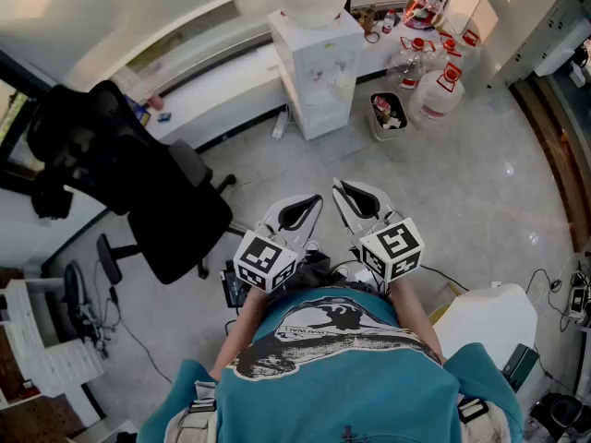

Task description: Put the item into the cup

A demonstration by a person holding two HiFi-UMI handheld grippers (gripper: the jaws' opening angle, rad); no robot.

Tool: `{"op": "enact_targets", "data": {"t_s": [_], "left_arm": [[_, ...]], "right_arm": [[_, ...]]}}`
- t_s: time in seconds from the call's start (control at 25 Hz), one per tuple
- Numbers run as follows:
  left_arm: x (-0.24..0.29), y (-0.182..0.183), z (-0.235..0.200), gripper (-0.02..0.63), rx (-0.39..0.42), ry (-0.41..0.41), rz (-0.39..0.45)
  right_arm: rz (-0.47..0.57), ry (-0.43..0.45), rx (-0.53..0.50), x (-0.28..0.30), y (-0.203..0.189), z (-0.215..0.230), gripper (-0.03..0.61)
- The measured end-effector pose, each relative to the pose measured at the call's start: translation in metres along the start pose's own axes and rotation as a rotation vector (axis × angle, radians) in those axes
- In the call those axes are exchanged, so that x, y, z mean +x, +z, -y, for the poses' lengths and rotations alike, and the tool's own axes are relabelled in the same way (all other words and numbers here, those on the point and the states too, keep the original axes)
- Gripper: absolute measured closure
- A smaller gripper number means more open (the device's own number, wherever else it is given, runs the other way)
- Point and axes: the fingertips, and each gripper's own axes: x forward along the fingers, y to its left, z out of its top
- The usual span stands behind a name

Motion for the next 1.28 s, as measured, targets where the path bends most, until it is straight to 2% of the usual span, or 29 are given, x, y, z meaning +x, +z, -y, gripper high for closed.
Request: {"op": "enact_targets", "data": {"t_s": [0.6, 0.96, 1.28], "left_arm": [[0.015, 0.002, -0.035, 0.615, -0.013, -0.043, -0.001], [0.012, -0.010, -0.058, 0.615, -0.013, -0.065, -0.047], [0.015, -0.007, -0.075, 0.615, -0.026, -0.073, -0.031]], "right_arm": [[0.017, -0.026, 0.052, 0.036, 0.003, 0.013, 0.537], [-0.004, -0.061, 0.093, 0.054, -0.007, 0.015, 0.537], [-0.006, -0.073, 0.090, 0.068, 0.000, 0.024, 0.537]]}}
